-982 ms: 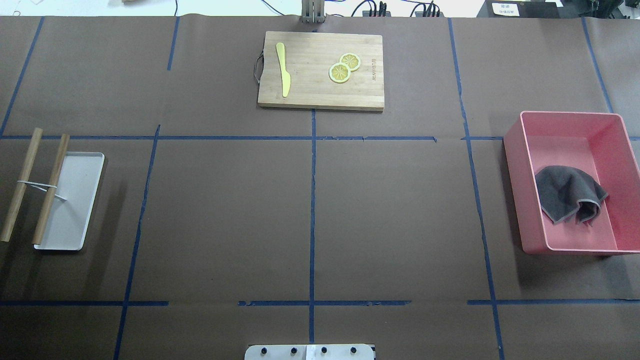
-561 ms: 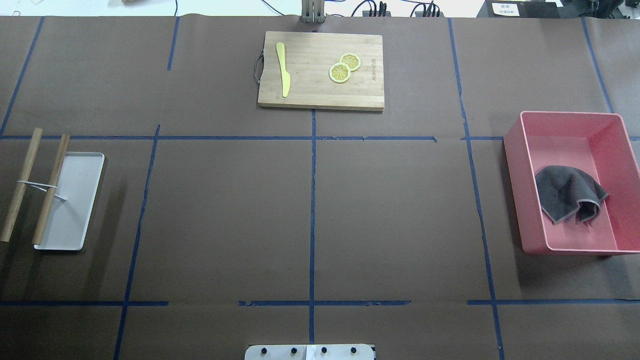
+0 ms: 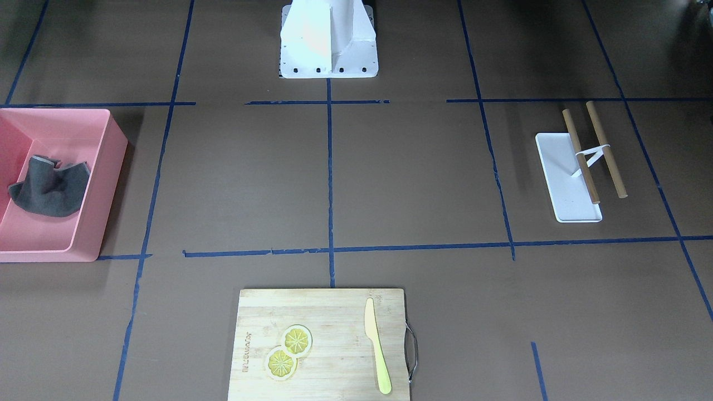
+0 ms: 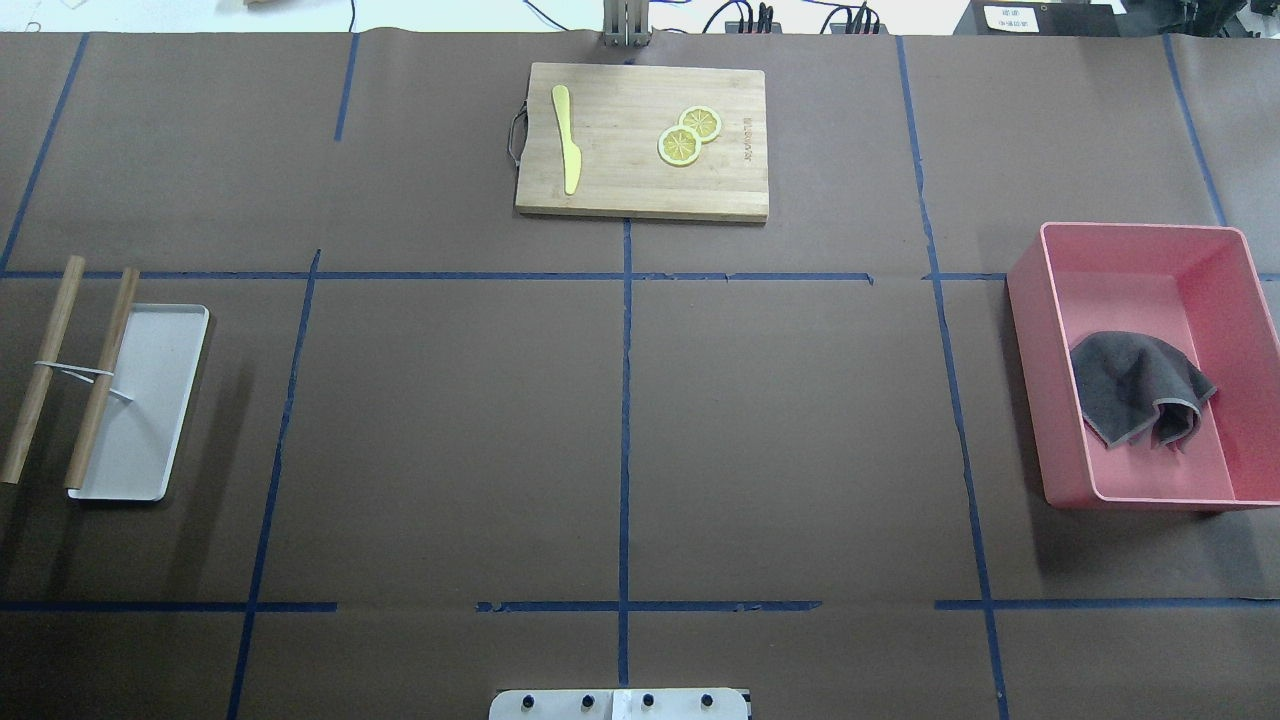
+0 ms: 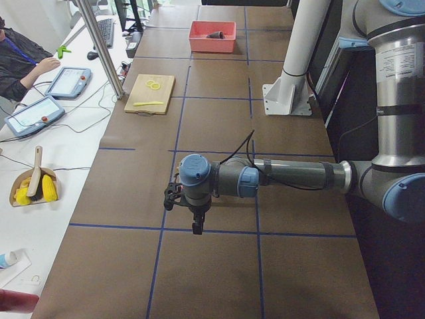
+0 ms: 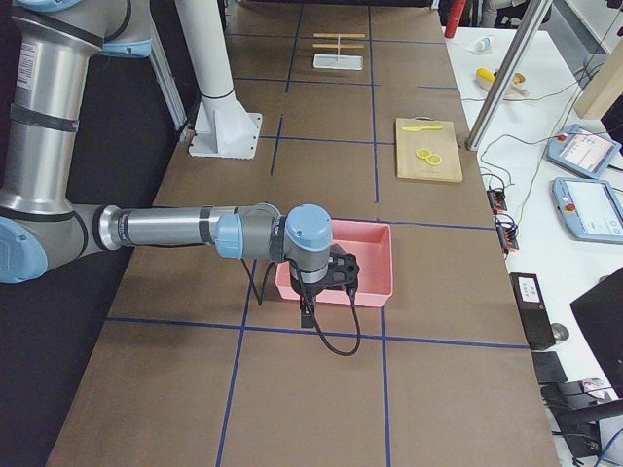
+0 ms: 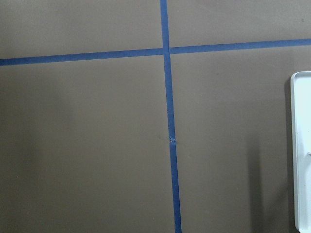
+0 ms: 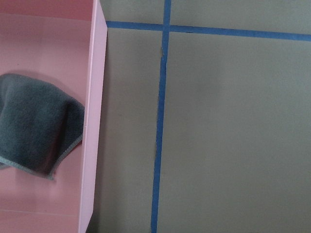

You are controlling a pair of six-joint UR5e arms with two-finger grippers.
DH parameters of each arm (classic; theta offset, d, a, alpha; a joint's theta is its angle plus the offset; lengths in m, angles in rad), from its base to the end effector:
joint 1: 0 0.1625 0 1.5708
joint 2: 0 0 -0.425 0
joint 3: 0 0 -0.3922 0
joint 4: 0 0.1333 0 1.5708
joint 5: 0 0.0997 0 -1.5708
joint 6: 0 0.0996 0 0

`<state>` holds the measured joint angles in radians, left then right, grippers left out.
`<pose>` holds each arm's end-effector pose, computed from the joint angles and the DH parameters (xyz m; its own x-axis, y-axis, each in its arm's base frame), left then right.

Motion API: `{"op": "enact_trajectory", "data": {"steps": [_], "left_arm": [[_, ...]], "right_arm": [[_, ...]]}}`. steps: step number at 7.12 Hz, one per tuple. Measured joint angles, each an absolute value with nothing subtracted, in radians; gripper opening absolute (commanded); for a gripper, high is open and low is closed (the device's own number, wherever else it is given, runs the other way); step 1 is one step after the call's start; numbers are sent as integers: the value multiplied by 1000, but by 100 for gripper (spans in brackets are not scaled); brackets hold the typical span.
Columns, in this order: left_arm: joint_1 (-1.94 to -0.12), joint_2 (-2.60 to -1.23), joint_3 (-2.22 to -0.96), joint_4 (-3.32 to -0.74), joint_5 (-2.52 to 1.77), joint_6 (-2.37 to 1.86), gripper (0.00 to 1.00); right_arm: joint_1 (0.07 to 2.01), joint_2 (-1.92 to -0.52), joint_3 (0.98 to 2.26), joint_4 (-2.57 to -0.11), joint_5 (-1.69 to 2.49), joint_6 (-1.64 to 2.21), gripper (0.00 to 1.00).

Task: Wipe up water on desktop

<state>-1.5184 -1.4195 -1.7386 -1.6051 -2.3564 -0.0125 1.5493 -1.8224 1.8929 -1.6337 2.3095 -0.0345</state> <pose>-0.0402 -0.4339 0.6414 0.7047 0.0604 -0.7069 -0.0435 0.9982 0.0420 0.0579 -0.3870 0.6194 0.7379 -0.0555 0.6726 0.0470 0.9984 0.0308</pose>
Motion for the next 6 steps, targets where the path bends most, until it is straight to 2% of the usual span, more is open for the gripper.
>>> {"op": "enact_trajectory", "data": {"steps": [6], "left_arm": [[-1517, -1420, -1731, -1603, -2357, -10, 100]], "right_arm": [[1538, -1822, 1893, -1634, 2312, -34, 100]]}}
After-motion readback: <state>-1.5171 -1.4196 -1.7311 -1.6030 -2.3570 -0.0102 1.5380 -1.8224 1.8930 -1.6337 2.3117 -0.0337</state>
